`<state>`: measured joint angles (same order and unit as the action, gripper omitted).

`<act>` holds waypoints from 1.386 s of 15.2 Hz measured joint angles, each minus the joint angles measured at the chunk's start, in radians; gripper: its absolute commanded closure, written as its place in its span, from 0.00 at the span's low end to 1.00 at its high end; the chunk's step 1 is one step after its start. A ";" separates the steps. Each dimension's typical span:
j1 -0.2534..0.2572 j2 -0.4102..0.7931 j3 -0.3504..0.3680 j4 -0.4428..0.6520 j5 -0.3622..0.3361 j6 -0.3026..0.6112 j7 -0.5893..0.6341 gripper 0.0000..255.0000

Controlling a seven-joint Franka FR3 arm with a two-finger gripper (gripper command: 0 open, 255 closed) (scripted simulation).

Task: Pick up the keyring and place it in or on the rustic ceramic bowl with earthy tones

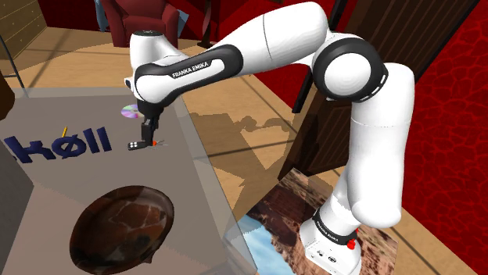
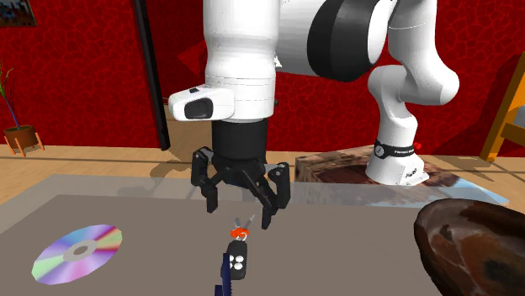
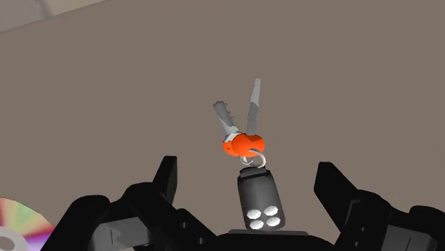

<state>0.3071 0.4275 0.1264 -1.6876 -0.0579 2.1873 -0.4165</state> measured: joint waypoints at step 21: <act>0.004 0.030 -0.001 -0.017 -0.005 0.051 0.005 1.00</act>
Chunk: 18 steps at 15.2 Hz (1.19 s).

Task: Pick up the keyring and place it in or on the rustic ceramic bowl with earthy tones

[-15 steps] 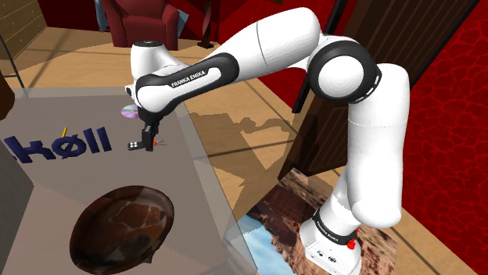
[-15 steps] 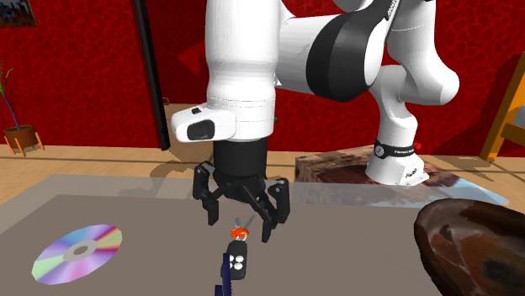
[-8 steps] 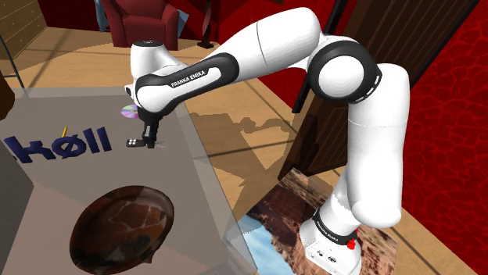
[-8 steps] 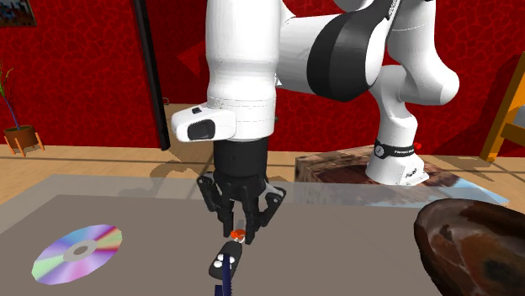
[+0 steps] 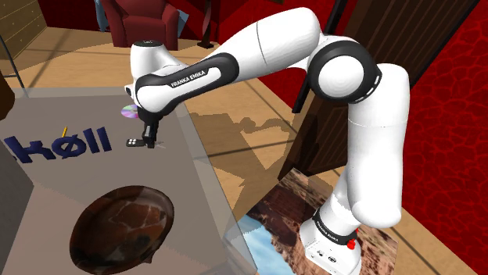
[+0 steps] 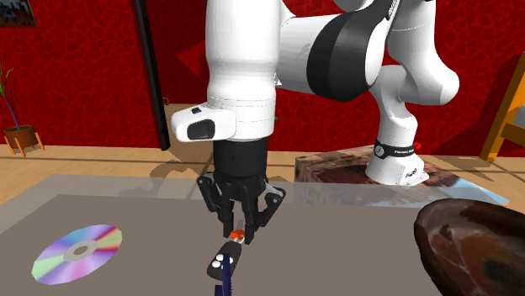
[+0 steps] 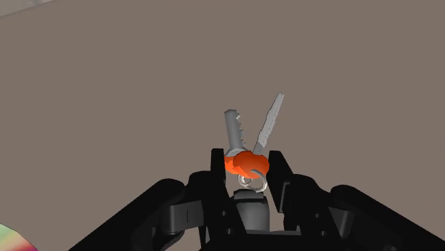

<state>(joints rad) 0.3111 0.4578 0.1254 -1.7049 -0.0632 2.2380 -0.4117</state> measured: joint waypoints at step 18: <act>-0.003 -0.082 0.006 0.109 0.014 -0.193 -0.008 1.00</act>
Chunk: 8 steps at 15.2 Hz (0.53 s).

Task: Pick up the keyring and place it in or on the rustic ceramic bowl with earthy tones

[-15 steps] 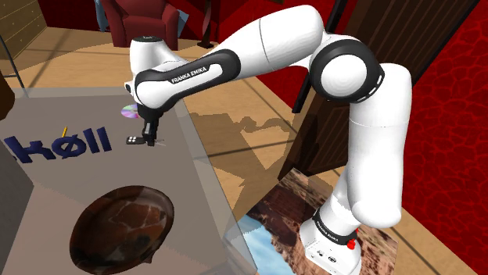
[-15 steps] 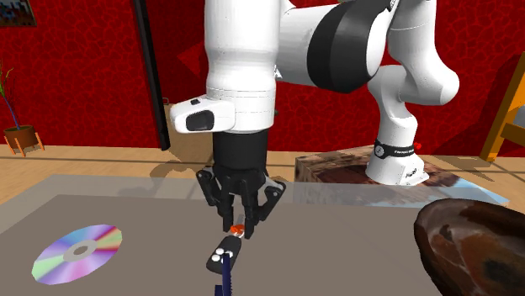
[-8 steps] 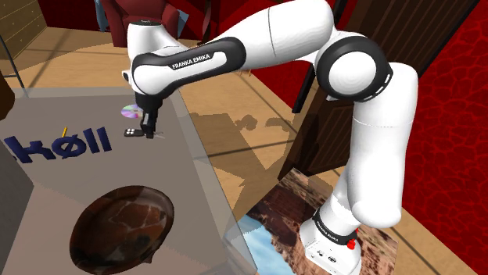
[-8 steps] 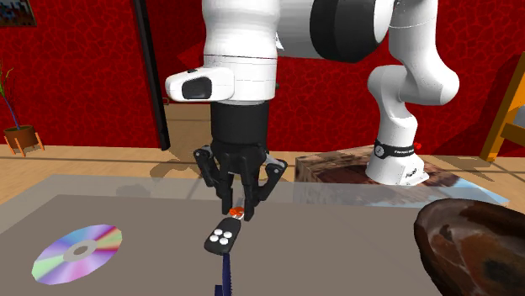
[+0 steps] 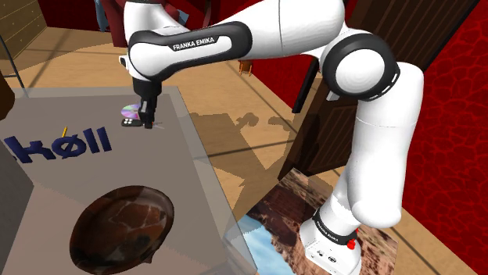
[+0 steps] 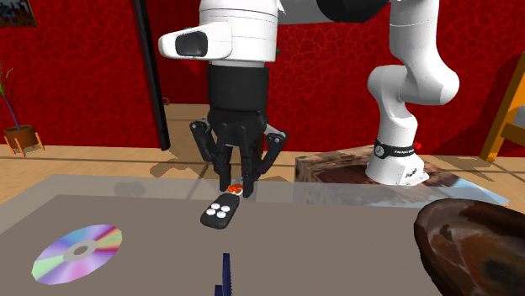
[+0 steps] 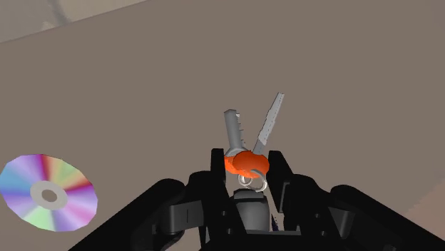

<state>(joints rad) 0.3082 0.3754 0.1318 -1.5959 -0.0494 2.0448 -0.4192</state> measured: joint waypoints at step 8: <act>-0.001 -0.019 0.001 0.081 0.004 -0.100 -0.005 1.00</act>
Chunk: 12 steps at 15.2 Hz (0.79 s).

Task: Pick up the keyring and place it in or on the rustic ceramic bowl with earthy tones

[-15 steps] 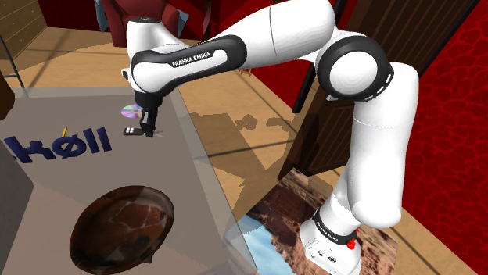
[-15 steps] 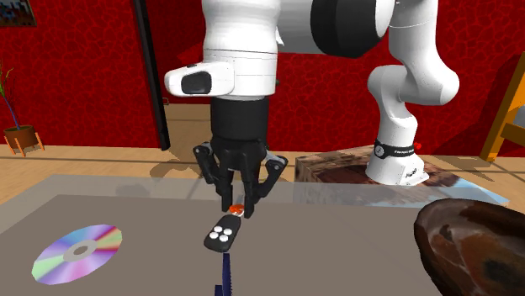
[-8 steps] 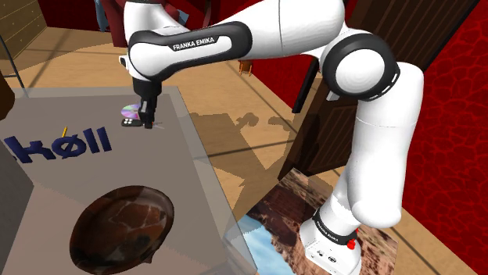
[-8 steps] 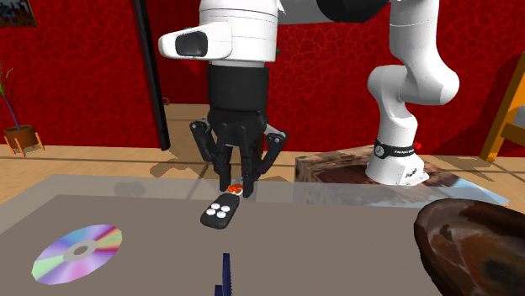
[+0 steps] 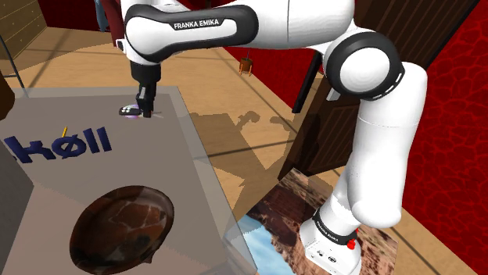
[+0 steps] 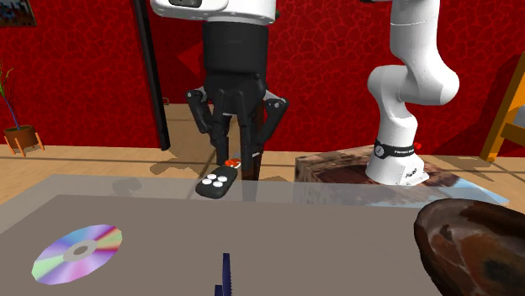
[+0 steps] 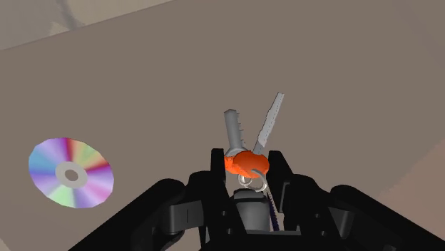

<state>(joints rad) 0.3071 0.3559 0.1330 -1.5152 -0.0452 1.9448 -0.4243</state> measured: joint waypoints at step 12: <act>0.043 -0.098 0.026 -0.037 0.002 -0.062 0.068 1.00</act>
<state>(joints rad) 0.3496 0.2576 0.1588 -1.5517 -0.0433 1.8826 -0.3564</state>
